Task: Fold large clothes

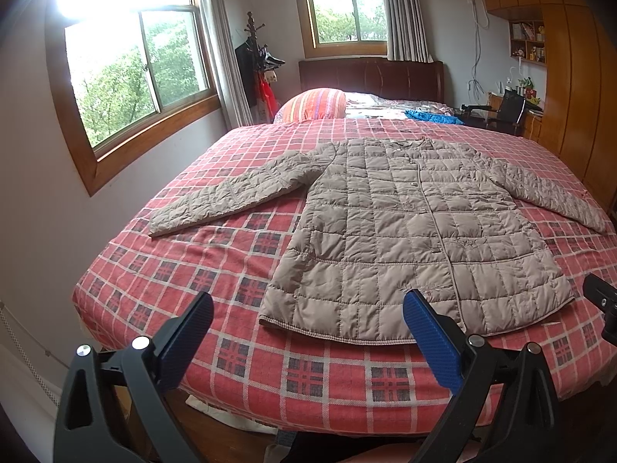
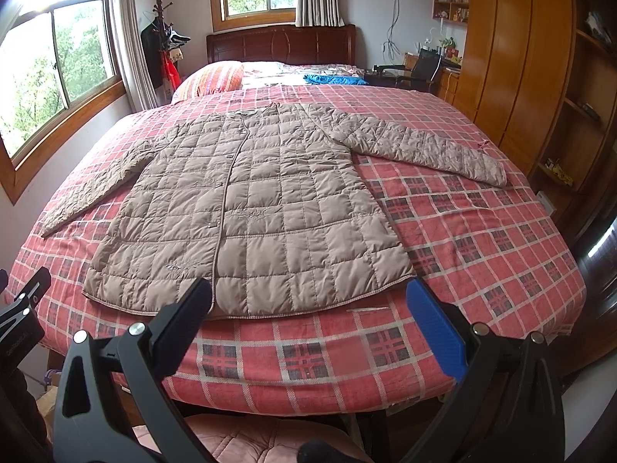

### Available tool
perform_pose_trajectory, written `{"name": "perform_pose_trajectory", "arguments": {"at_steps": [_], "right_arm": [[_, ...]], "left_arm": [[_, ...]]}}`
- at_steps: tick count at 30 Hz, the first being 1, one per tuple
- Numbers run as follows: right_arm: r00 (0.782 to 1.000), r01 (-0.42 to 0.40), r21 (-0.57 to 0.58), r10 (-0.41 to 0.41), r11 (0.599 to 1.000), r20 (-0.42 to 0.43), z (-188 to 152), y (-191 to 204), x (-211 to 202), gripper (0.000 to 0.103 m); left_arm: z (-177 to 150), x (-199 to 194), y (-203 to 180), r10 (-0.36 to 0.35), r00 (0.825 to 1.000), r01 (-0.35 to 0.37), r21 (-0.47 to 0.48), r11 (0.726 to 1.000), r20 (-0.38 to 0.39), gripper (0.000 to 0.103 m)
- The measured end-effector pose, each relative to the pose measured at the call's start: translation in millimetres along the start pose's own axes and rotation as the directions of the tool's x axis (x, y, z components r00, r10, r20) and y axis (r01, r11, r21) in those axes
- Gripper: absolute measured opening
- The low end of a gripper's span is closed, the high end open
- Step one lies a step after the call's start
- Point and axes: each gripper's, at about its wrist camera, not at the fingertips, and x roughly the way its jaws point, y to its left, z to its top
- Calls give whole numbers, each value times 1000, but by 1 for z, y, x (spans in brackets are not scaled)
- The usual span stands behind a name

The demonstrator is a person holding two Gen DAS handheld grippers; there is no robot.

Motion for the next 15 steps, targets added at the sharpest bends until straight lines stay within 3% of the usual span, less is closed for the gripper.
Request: {"name": "perform_pose_trajectory", "arguments": {"at_steps": [15], "right_arm": [[1000,-2,0,2,1000,2,1,2,0,100]], "left_arm": [[0,1,1,1,1000,-1,0,1000,0,99]]}}
